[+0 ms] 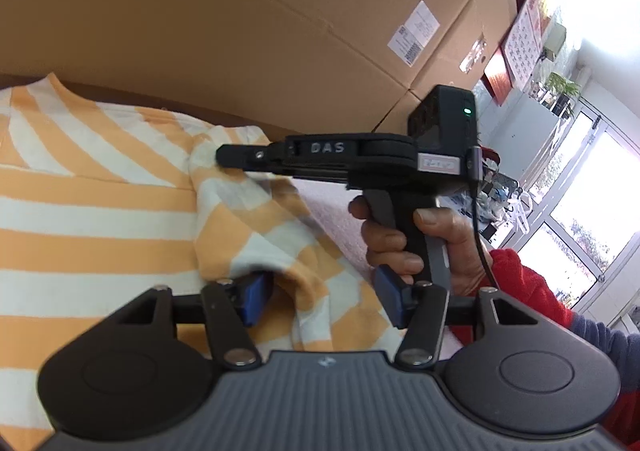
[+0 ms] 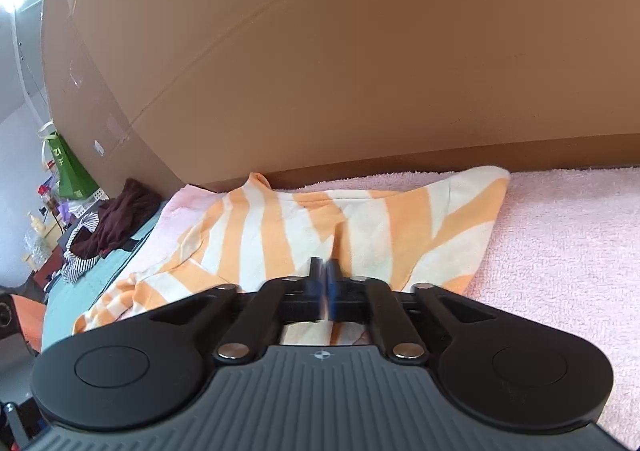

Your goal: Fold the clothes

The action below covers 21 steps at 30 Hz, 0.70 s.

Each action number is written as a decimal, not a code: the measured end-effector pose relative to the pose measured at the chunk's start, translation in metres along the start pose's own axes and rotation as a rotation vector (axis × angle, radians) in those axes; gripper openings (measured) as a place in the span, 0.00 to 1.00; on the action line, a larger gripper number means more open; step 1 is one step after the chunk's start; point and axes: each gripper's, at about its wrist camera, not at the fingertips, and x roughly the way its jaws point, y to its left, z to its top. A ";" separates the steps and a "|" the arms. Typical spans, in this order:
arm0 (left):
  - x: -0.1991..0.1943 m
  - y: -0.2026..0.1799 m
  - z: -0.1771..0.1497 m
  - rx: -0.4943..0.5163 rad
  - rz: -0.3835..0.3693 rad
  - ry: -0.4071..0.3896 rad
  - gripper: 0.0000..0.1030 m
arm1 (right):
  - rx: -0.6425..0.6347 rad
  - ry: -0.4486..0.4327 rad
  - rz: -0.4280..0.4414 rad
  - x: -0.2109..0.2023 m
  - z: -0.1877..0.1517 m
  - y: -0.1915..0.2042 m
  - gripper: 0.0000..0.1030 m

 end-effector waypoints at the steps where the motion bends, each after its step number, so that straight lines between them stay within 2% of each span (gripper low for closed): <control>1: -0.001 0.004 0.001 -0.019 0.009 -0.008 0.64 | 0.002 -0.025 0.008 -0.005 0.001 0.001 0.02; 3: -0.003 0.009 0.002 -0.051 0.032 -0.029 0.78 | 0.018 -0.062 0.007 -0.014 0.004 0.000 0.02; 7: -0.009 0.014 0.004 -0.076 0.054 -0.073 0.79 | 0.041 -0.070 -0.041 -0.026 0.007 0.000 0.02; 10: -0.013 0.011 0.004 -0.058 0.051 -0.096 0.78 | 0.049 -0.048 -0.094 -0.031 0.005 -0.002 0.02; 12: -0.019 0.010 0.004 -0.053 0.021 -0.127 0.77 | 0.048 0.004 -0.140 -0.026 -0.002 -0.006 0.02; 15: -0.026 0.011 0.005 -0.077 -0.060 -0.152 0.77 | 0.110 -0.006 -0.081 -0.034 -0.010 -0.013 0.02; 17: -0.025 0.010 0.006 -0.086 -0.094 -0.143 0.79 | 0.157 -0.016 -0.048 -0.043 -0.011 -0.016 0.02; 21: -0.013 0.004 0.003 -0.048 -0.076 -0.067 0.81 | 0.166 0.001 -0.087 -0.056 -0.012 -0.019 0.02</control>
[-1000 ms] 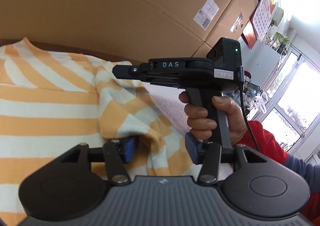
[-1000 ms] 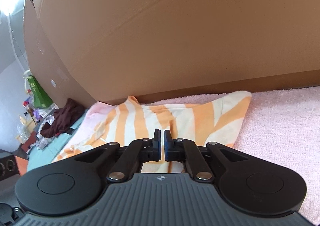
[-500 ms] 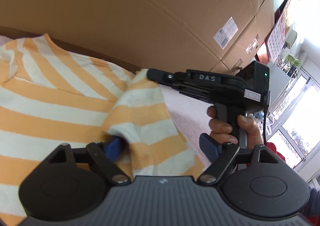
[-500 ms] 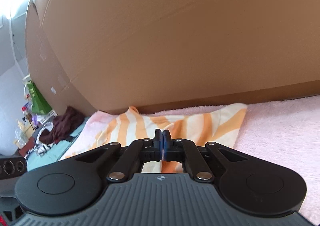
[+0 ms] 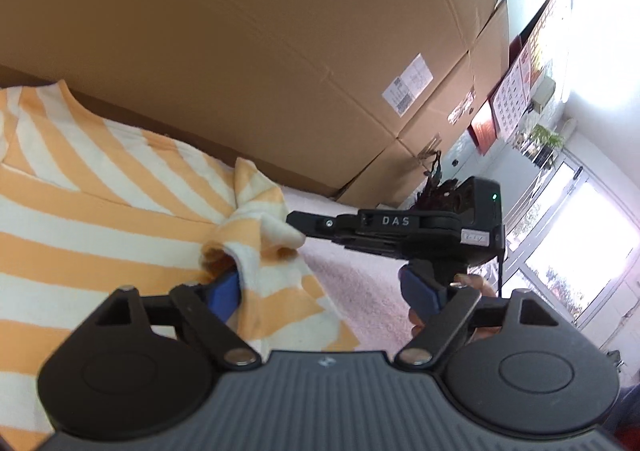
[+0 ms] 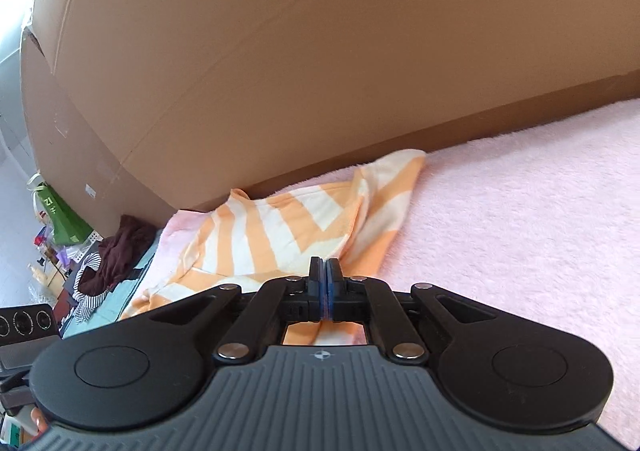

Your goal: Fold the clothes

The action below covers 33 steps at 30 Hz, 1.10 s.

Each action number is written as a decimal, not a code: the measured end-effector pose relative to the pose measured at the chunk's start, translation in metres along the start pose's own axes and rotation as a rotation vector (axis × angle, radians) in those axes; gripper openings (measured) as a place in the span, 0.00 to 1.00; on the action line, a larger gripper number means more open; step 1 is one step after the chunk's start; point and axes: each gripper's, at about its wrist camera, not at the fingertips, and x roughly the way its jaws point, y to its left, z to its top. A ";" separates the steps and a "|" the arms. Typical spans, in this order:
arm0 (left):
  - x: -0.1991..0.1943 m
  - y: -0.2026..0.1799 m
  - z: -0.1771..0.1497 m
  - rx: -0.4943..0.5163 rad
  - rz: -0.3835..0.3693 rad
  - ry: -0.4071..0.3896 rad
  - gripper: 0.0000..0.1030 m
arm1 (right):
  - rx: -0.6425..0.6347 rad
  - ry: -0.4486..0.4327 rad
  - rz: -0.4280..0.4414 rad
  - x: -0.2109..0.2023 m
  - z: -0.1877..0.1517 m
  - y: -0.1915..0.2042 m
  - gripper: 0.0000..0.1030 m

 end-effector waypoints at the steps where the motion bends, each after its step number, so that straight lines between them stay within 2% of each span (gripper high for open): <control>1: 0.004 -0.003 -0.002 0.014 -0.001 0.027 0.81 | -0.013 0.004 -0.027 -0.001 0.000 0.000 0.03; 4: 0.011 -0.010 -0.007 0.053 -0.021 0.094 0.83 | -0.045 0.015 -0.099 0.002 0.003 -0.002 0.13; 10: 0.008 -0.015 -0.012 0.072 -0.110 0.124 0.83 | 0.016 -0.039 -0.076 0.019 0.021 -0.006 0.31; 14: 0.012 -0.016 -0.013 0.073 -0.090 0.136 0.83 | -0.019 -0.072 -0.117 0.036 0.036 -0.001 0.32; 17: 0.014 -0.011 -0.012 0.043 -0.069 0.141 0.83 | -0.057 -0.022 -0.109 0.051 0.045 0.001 0.33; 18: 0.014 -0.010 -0.012 0.037 -0.065 0.141 0.83 | -0.068 0.007 -0.114 0.057 0.046 0.002 0.32; 20: 0.014 -0.009 -0.012 0.030 -0.066 0.138 0.83 | -0.092 0.050 -0.116 0.065 0.047 0.005 0.18; 21: 0.013 -0.010 -0.012 0.032 -0.076 0.139 0.83 | -0.092 0.051 -0.108 0.066 0.048 0.005 0.08; 22: 0.013 -0.011 -0.012 0.035 -0.095 0.140 0.83 | -0.087 0.043 -0.097 0.065 0.049 0.005 0.02; 26: 0.010 -0.018 -0.013 0.046 -0.172 0.153 0.85 | 0.101 -0.042 0.033 0.062 0.054 -0.009 0.02; 30: 0.018 -0.019 -0.013 0.037 -0.138 0.194 0.87 | 0.207 -0.031 0.047 0.078 0.047 -0.024 0.02; 33: 0.017 -0.020 -0.011 0.039 -0.093 0.165 0.87 | 0.273 -0.034 0.053 0.086 0.039 -0.033 0.01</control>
